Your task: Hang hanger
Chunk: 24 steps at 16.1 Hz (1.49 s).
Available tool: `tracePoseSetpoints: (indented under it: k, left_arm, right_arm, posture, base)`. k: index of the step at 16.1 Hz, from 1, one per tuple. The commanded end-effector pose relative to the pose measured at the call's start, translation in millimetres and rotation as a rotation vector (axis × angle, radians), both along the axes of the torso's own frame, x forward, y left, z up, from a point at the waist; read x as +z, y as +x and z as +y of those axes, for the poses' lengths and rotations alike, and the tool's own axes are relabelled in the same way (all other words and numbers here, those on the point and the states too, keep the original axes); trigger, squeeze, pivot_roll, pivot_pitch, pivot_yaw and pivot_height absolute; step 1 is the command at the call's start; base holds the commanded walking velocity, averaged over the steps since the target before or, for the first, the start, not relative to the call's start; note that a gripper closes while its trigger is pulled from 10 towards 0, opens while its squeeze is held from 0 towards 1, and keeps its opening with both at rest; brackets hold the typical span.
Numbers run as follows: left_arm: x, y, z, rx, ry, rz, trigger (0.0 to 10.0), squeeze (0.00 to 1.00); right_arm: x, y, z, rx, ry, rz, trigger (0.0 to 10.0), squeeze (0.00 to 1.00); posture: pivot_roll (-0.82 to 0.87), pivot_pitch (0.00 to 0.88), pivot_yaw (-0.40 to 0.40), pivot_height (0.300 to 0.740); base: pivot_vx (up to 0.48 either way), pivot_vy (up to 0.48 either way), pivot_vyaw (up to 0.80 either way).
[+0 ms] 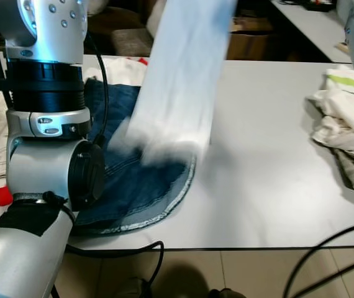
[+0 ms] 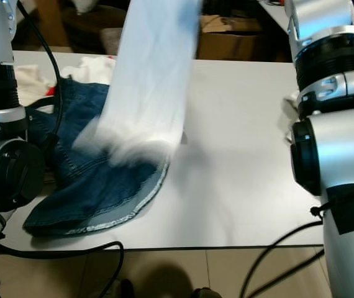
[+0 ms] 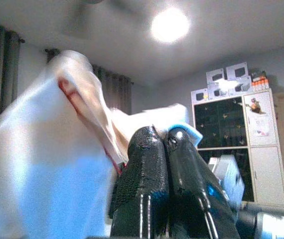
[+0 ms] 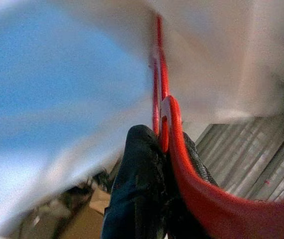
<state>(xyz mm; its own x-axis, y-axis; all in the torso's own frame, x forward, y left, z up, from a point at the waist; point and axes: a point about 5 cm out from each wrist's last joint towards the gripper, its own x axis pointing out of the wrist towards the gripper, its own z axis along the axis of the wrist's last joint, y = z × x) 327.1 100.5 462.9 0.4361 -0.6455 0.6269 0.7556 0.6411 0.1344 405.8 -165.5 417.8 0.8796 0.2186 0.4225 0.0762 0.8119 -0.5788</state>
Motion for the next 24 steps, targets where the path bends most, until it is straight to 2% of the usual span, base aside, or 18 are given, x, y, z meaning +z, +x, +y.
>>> tracePoseSetpoints:
  k: [1, 4, 6, 7, 8, 10, 13, 16, 18, 20, 21, 22, 24]
  left_arm:
    - [6.2, -6.5, 4.2, 0.013, -0.005, -0.036, 10.0, 0.0]
    - [-19.3, 7.4, 10.3, 0.121, 0.05, 0.03, 10.0, 0.0]
    - [-39.0, 20.6, 14.8, 0.209, 0.08, 0.085, 10.0, 0.0]
    - [-54.7, 32.4, 19.2, 0.28, 0.103, 0.131, 10.0, 0.0]
    - [-59.5, 35.7, 20.3, 0.295, 0.109, 0.147, 10.0, 0.0]
    - [-83.2, 54.2, 29.4, 0.393, 0.139, 0.217, 10.0, 0.0]
    - [-109.0, 75.1, 44.0, 0.534, 0.16, 0.302, 10.0, 0.0]
    - [-138.0, 87.8, 67.1, 0.698, 0.223, 0.363, 10.0, 0.0]
    - [-153.5, 90.3, 76.4, 0.741, 0.253, 0.399, 10.0, 0.0]
    - [-165.8, 91.5, 86.9, 0.803, 0.291, 0.407, 10.0, 0.0]
    - [-169.0, 91.5, 89.4, 0.807, 0.3, 0.413, 10.0, 0.0]
    - [-175.2, 91.3, 93.5, 0.792, 0.32, 0.423, 10.0, 0.0]
    - [-190.2, 86.8, 91.1, 0.625, 0.456, 0.433, 10.0, 0.0]
  right_arm:
    - [-30.1, 8.5, 5.7, 0.019, -0.069, 0.089, 10.0, 0.0]
    - [-106.9, 14.9, 21.9, 0.162, -0.199, 0.284, 10.0, 0.0]
    - [-148.7, 10.0, 25.2, 0.259, -0.262, 0.39, 10.0, 0.0]
    - [-177.7, 2.2, 25.4, 0.341, -0.32, 0.459, 10.0, 0.0]
    - [-185.7, -0.6, 25.3, 0.365, -0.336, 0.479, 10.0, 0.0]
    - [-212.3, -15.3, 19.5, 0.482, -0.398, 0.543, 10.0, 0.0]
    - [-222.1, -39.7, 13.6, 0.692, -0.459, 0.61, 10.0, 0.0]
    - [-213.9, -69.9, 3.8, 0.871, -0.465, 0.685, 10.0, 0.0]
    - [-209.1, -83.0, -4.5, 0.923, -0.47, 0.736, 10.0, 0.0]
    - [-206.2, -93.8, -16.0, 0.92, -0.476, 0.785, 10.0, 0.0]
    - [-203.4, -96.2, -18.6, 0.916, -0.458, 0.782, 10.0, 0.0]
    - [-193.9, -100.1, -23.4, 0.893, -0.393, 0.744, 10.0, 0.0]
    - [-180.3, -103.6, -31.1, 0.831, -0.31, 0.687, 10.0, 0.0]
  posture:
    - [0.02, 0.0, -0.022, 0.74]
    - [0.02, 0.0, -0.02, 0.74]
    - [0.02, 0.0, -0.02, 0.74]
    - [0.02, 0.0, -0.013, 0.74]
    - [0.02, 0.0, -0.011, 0.74]
    - [0.0, 0.0, 0.015, 0.74]
    - [0.0, 0.0, 0.028, 0.74]
    - [-0.01, 0.0, 0.044, 0.74]
    - [-0.01, 0.0, 0.048, 0.74]
    - [-0.01, 0.0, 0.053, 0.74]
    - [-0.01, 0.0, 0.056, 0.74]
    - [-0.01, 0.0, 0.061, 0.74]
    - [-0.02, 0.0, 0.074, 0.74]
  base:
    - [0.0, 0.0, 0.0]
    - [0.0, 0.0, 0.0]
    - [0.0, 0.0, 0.0]
    - [0.0, 0.0, 0.0]
    - [0.0, 0.0, 0.0]
    - [0.0, 0.0, 0.0]
    - [0.0, 0.0, 0.0]
    - [0.0, 0.0, 0.0]
    - [0.0, 0.0, 0.0]
    - [0.0, 0.0, 0.0]
    - [0.0, 0.0, 0.0]
    - [0.0, 0.0, 0.0]
    - [0.0, 0.0, 0.0]
